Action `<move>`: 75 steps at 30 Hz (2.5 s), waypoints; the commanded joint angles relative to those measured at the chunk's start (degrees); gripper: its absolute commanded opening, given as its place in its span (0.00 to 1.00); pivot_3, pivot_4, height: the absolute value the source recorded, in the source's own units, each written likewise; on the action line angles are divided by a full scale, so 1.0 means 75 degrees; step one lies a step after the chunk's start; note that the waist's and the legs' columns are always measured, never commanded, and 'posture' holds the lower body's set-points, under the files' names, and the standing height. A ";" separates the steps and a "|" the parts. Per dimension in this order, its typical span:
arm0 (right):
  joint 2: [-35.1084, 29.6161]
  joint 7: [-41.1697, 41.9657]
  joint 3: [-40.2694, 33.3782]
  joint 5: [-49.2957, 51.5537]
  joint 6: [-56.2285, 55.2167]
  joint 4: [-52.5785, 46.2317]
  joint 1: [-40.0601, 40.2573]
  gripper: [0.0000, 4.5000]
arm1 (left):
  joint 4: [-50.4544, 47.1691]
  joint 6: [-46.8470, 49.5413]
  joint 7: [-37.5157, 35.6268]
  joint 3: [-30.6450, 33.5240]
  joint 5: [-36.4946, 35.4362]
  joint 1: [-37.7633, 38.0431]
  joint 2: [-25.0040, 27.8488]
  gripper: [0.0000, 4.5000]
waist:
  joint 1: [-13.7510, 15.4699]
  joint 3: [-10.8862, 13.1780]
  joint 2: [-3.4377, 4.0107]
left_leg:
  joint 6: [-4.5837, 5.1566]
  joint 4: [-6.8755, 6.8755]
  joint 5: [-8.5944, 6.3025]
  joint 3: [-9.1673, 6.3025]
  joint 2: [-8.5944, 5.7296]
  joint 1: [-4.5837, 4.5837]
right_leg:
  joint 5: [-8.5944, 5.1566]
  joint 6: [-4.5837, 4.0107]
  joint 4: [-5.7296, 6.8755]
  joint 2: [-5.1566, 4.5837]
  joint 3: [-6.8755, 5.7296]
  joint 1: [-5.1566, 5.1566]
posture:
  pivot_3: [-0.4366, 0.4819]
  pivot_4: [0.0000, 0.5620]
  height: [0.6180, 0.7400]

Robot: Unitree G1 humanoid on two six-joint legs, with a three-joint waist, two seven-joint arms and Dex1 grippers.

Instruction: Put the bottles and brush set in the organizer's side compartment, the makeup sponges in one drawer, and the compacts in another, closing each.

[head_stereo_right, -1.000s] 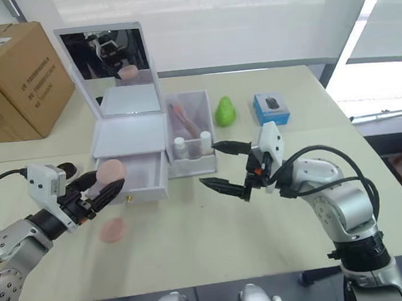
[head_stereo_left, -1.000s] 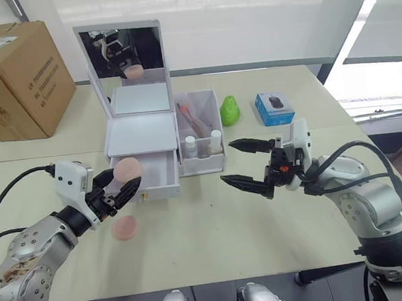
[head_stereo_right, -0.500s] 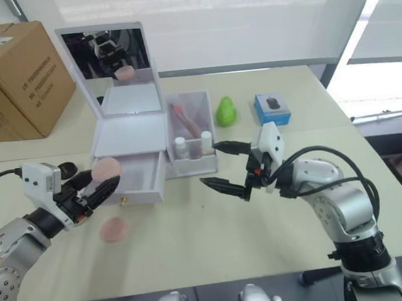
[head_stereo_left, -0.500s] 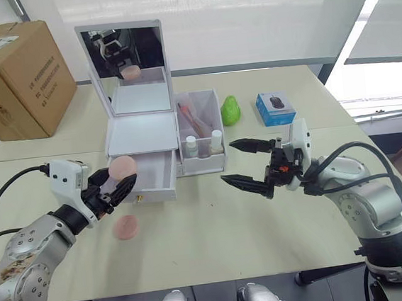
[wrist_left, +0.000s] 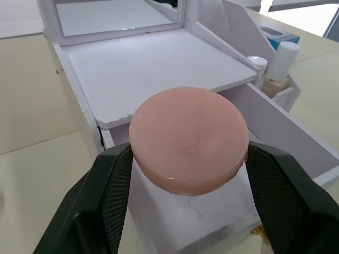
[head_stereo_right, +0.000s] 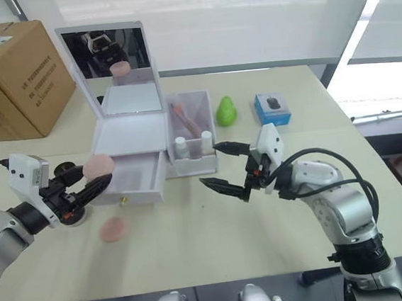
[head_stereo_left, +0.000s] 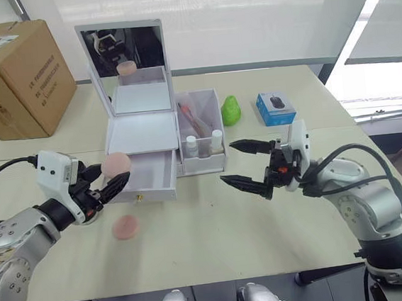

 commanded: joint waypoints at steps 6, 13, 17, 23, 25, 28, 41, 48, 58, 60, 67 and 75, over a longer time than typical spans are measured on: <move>0.0028 -0.0307 -0.0086 0.0053 0.0047 -0.0591 0.0302 1.00 | 0.0312 0.0194 -0.0268 0.0027 -0.0028 -0.0455 0.0260 0.66 | 0.0002 0.0005 -0.0002 | 0.0000 -0.0003 0.0000 0.0000 0.0000 -0.0006 | 0.0000 0.0000 0.0001 0.0000 -0.0001 -0.0010 | 0.48 0.27 0.85; 0.0015 -0.0415 -0.0109 0.0069 0.0050 -0.0645 0.0354 1.00 | 0.0357 0.0339 -0.0365 -0.0138 0.0107 -0.0481 0.0360 0.66 | 0.0000 0.0005 -0.0003 | 0.0000 -0.0004 0.0000 0.0001 0.0000 -0.0017 | 0.0001 -0.0002 0.0001 0.0000 0.0001 -0.0024 | 0.48 0.27 0.85; 0.0015 -0.0435 -0.0107 0.0064 0.0049 -0.0649 0.0372 1.00 | 0.0332 0.0387 -0.0333 -0.0139 0.0164 -0.0447 0.0359 0.88 | 0.0001 0.0004 -0.0005 | 0.0000 -0.0004 0.0000 0.0001 0.0000 -0.0041 | 0.0005 -0.0006 0.0002 0.0000 0.0001 -0.0049 | 0.48 0.27 0.85; 0.0008 -0.0460 -0.0101 0.0046 0.0025 -0.0593 0.0379 1.00 | 0.0310 0.0422 -0.0263 -0.0050 0.0079 -0.0530 0.0282 0.99 | 0.0002 0.0003 -0.0005 | 0.0000 -0.0003 0.0000 0.0002 0.0000 -0.0052 | 0.0008 -0.0008 0.0002 0.0001 0.0001 -0.0057 | 0.48 0.27 0.85; -0.0006 -0.0473 -0.0116 0.0043 0.0019 -0.0579 0.0389 1.00 | 0.0347 0.0373 -0.0246 0.0082 0.0026 -0.0582 0.0257 0.99 | 0.0003 0.0003 -0.0006 | 0.0000 -0.0003 0.0000 0.0002 0.0000 -0.0054 | 0.0008 -0.0008 0.0002 0.0000 0.0001 -0.0059 | 0.48 0.27 0.85; -0.0144 -0.0467 -0.0320 0.0004 -0.0036 -0.0495 0.0470 1.00 | 0.0634 0.0232 -0.0467 0.0758 -0.0122 -0.0390 0.0311 0.99 | -0.0004 0.0003 -0.0008 | 0.0001 -0.0002 0.0001 0.0002 0.0000 -0.0058 | 0.0009 -0.0009 0.0003 0.0001 0.0001 -0.0061 | 0.48 0.27 0.85; -0.1801 0.0825 -0.3048 -0.0487 -0.1744 0.1887 0.2289 1.00 | 0.4624 -0.2762 -0.2759 0.3396 0.2695 0.2467 0.1849 0.99 | 0.0047 0.0013 -0.0009 | -0.0063 -0.0025 -0.0039 0.0054 0.0000 -0.0035 | 0.0004 -0.0017 -0.0022 -0.0058 -0.0017 -0.0093 | 0.48 0.27 0.85; -0.2189 0.1120 -0.3593 -0.1043 -0.2580 0.3197 0.2893 1.00 | 0.5581 -0.3695 -0.3041 0.3524 0.3375 0.2573 0.2087 0.99 | 0.0069 0.0014 -0.0022 | -0.0082 -0.0032 -0.0050 0.0127 0.0002 -0.0090 | 0.0005 -0.0013 -0.0016 -0.0119 -0.0048 -0.0139 | 0.48 0.27 0.85; -0.1654 0.0667 -0.2970 -0.0797 -0.1984 0.2004 0.2405 1.00 | 0.4618 -0.3287 -0.2831 0.3590 0.3155 0.2488 0.1468 0.99 | -0.0022 0.0013 -0.0022 | -0.0079 -0.0031 -0.0048 0.0130 0.0009 -0.0055 | 0.0012 0.0001 -0.0003 -0.0103 -0.0041 -0.0108 | 0.48 0.27 0.85; -0.1524 0.0550 -0.2733 -0.0669 -0.1715 0.1640 0.2088 1.00 | 0.3908 -0.3002 -0.2598 0.3723 0.2880 0.2527 0.0985 0.99 | -0.0043 0.0013 -0.0023 | -0.0079 -0.0032 -0.0048 0.0130 0.0010 -0.0046 | 0.0013 0.0002 -0.0004 -0.0101 -0.0039 -0.0100 | 0.48 0.27 0.85; -0.0985 0.0307 -0.1649 0.0226 -0.0380 0.0526 0.0488 1.00 | 0.0642 -0.2552 -0.1717 0.3495 0.1653 0.3399 -0.1677 0.99 | -0.0015 0.0016 -0.0038 | -0.0024 -0.0016 -0.0015 0.0131 0.0014 -0.0051 | 0.0018 0.0011 -0.0007 -0.0104 -0.0043 -0.0086 | 0.48 0.27 0.85; -0.0082 0.0437 -0.0550 0.0548 0.0031 0.0329 -0.0813 1.00 | -0.0649 -0.3225 -0.1508 0.1313 0.2261 0.4665 -0.3381 0.99 | 0.0070 0.0006 -0.0063 | -0.0020 -0.0006 -0.0013 0.0127 0.0009 -0.0074 | 0.0022 0.0017 -0.0010 -0.0103 -0.0043 -0.0091 | 0.48 0.27 0.85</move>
